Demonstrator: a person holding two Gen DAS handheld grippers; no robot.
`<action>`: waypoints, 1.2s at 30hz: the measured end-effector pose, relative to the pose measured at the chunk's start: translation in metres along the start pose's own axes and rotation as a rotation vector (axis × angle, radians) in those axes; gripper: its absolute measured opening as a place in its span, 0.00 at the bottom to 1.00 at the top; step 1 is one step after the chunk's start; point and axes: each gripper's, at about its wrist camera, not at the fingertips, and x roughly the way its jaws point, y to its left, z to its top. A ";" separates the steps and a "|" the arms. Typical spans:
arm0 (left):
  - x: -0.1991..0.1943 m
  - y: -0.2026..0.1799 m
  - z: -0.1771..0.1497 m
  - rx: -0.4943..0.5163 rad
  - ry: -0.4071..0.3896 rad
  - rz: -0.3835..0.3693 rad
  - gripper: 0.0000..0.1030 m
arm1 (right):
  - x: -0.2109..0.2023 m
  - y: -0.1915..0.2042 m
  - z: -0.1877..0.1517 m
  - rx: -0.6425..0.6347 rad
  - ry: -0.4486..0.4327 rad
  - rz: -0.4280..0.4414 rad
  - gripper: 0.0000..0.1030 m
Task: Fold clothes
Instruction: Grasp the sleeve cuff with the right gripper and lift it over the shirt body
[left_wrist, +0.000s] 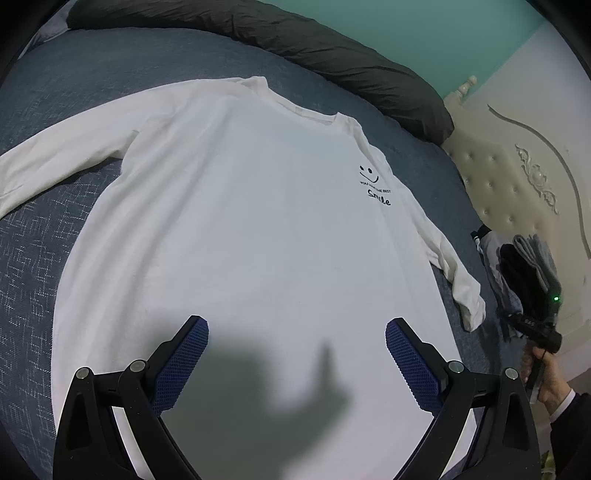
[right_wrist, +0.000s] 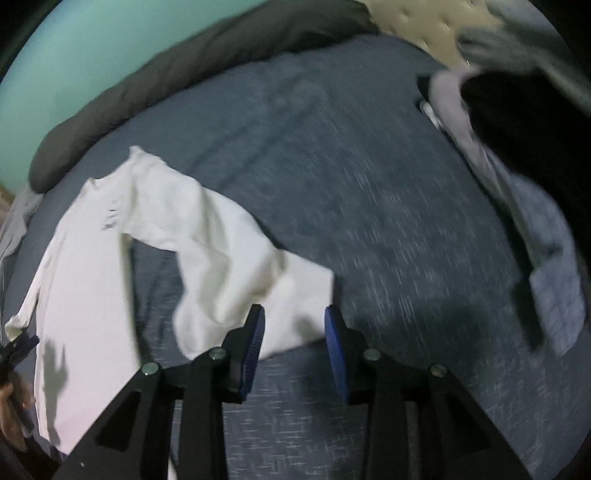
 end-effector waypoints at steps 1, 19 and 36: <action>0.000 0.000 0.000 0.000 0.001 0.000 0.96 | 0.006 -0.003 -0.001 0.016 0.013 -0.013 0.33; 0.000 0.002 -0.001 0.005 0.009 0.004 0.96 | -0.022 -0.002 0.016 0.023 -0.136 -0.068 0.02; 0.001 0.001 -0.001 0.018 0.013 0.008 0.96 | -0.103 -0.071 0.020 0.103 -0.324 -0.319 0.02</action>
